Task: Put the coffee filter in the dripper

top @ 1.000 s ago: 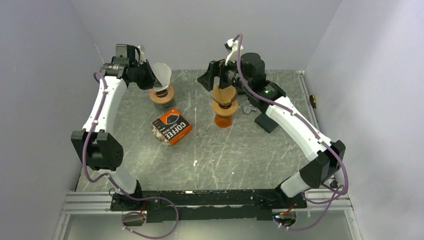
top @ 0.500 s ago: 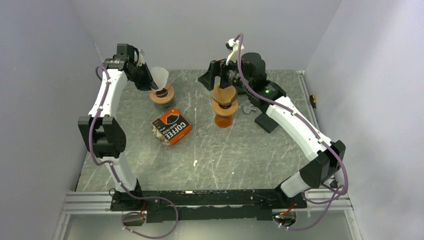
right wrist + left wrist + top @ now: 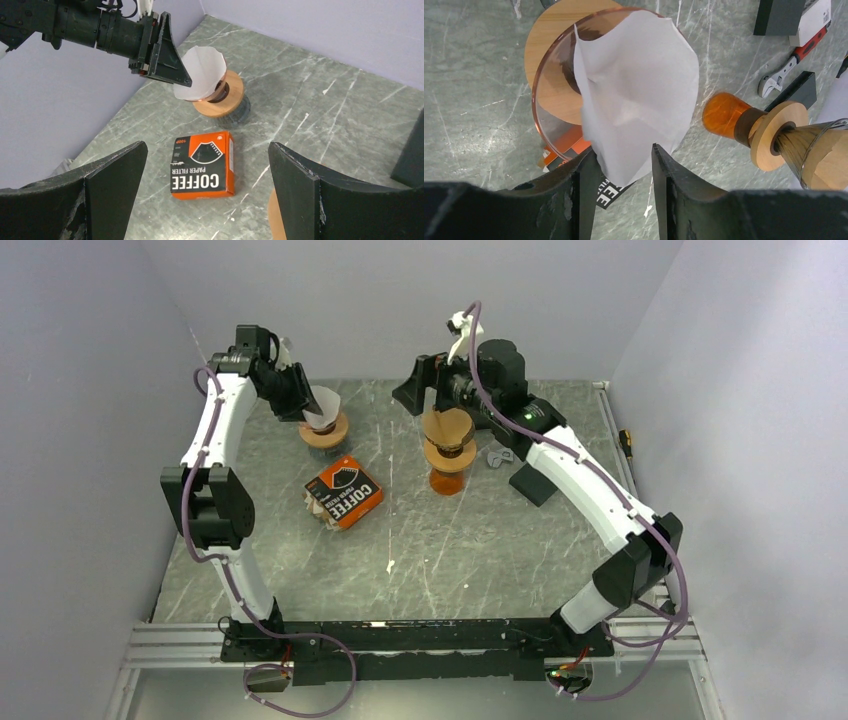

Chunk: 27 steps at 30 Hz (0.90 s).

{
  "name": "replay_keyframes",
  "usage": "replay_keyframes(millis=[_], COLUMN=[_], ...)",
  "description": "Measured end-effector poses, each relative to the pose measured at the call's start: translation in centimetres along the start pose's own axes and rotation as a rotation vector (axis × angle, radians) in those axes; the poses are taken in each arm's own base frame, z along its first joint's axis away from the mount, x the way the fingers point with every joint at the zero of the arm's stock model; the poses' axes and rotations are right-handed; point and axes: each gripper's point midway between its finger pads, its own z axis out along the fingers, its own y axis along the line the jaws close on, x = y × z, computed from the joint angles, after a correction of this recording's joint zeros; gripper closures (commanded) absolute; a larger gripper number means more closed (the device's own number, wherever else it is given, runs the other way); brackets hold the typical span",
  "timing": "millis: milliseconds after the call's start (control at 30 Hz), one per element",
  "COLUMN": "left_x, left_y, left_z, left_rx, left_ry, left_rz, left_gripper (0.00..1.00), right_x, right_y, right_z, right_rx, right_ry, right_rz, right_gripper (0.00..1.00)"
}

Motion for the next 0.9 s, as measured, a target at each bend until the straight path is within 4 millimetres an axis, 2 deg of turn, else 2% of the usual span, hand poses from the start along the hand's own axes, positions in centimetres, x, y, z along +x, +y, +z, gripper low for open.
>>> replay_keyframes(millis=[200, 367, 533, 700, 900], left_x=[-0.5, -1.0, -2.0, -3.1, -3.3], left_y=[0.1, 1.0, 2.1, 3.6, 5.0], left_z=[-0.3, -0.6, -3.0, -5.1, -4.4], left_rx=[-0.013, -0.067, -0.139, -0.167, -0.133], left_ry=[-0.020, -0.049, -0.132, -0.205, -0.193], left_rz=[0.025, 0.047, 0.075, 0.060, 0.023], left_gripper=[0.44, 0.27, 0.17, 0.16, 0.16], right_x=[0.6, 2.0, 3.5, 5.1, 7.2], right_y=[0.4, 1.1, 3.3, 5.2, 5.5], right_z=[3.1, 6.4, 9.6, 12.6, 15.7], right_rx=[-0.050, -0.094, -0.164, -0.215, -0.210], right_ry=[0.034, 0.078, 0.115, 0.139, 0.165], right_rz=[0.025, 0.038, 0.035, 0.032, 0.043], right_gripper=[0.04, 0.06, 0.14, 0.15, 0.10])
